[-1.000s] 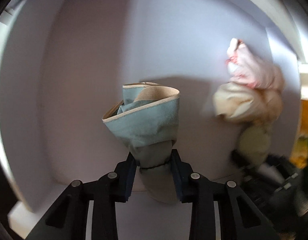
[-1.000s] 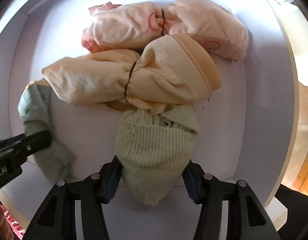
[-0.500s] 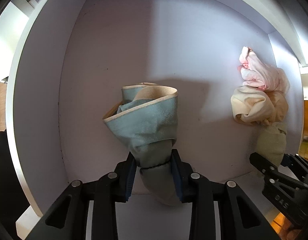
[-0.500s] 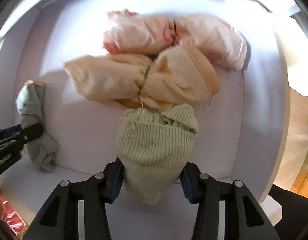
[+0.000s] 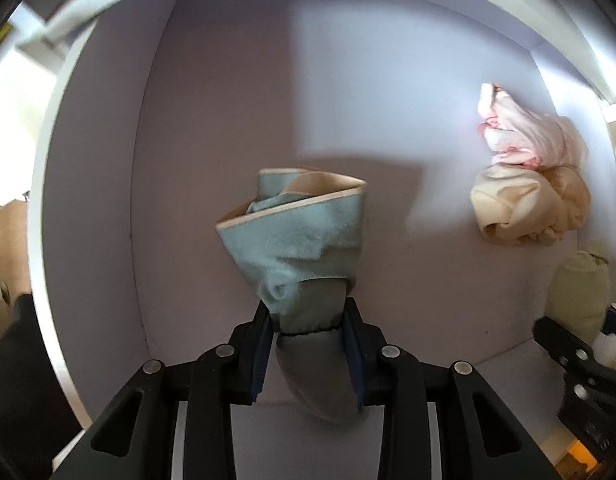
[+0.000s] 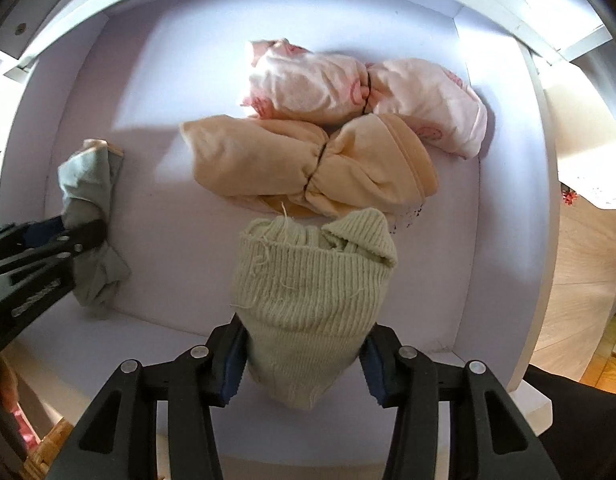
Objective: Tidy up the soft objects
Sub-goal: 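Carry the sage-green knit with the right gripper into the gold tray while the left gripper holds the blue cloth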
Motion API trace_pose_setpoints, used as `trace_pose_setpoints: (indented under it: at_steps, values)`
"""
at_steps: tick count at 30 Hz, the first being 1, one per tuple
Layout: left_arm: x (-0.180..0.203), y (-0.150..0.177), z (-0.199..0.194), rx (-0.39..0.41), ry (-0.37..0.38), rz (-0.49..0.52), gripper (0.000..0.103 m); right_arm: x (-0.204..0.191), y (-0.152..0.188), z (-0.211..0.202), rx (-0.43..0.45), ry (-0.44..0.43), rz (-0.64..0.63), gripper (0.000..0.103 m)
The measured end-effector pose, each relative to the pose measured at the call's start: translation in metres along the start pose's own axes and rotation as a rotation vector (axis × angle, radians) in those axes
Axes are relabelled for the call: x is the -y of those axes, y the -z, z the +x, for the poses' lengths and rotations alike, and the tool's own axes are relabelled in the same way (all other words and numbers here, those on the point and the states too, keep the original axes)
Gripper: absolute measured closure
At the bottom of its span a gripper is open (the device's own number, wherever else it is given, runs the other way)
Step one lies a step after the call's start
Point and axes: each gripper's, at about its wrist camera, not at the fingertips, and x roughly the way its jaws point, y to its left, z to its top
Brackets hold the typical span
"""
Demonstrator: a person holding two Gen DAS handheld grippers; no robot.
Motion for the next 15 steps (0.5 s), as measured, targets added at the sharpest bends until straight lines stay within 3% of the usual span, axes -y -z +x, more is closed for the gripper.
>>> trace_pose_setpoints:
  at_steps: [5,11,13,15]
  values:
    - [-0.013,-0.001,-0.005,0.005,-0.006,0.005,0.07,-0.008,0.011,-0.042,0.091,-0.011,-0.056,0.054]
    - [0.007,0.003,-0.018,0.008,-0.014,0.021,0.07,-0.021,0.037,-0.101,0.198,-0.066,-0.138,0.054]
    - [0.049,-0.001,0.004,0.009,-0.018,0.02,0.07,-0.021,0.044,-0.119,0.224,-0.096,-0.149,0.054]
    - [0.049,-0.003,0.003,0.008,-0.021,0.02,0.07,-0.018,0.049,-0.136,0.25,-0.115,-0.153,0.054]
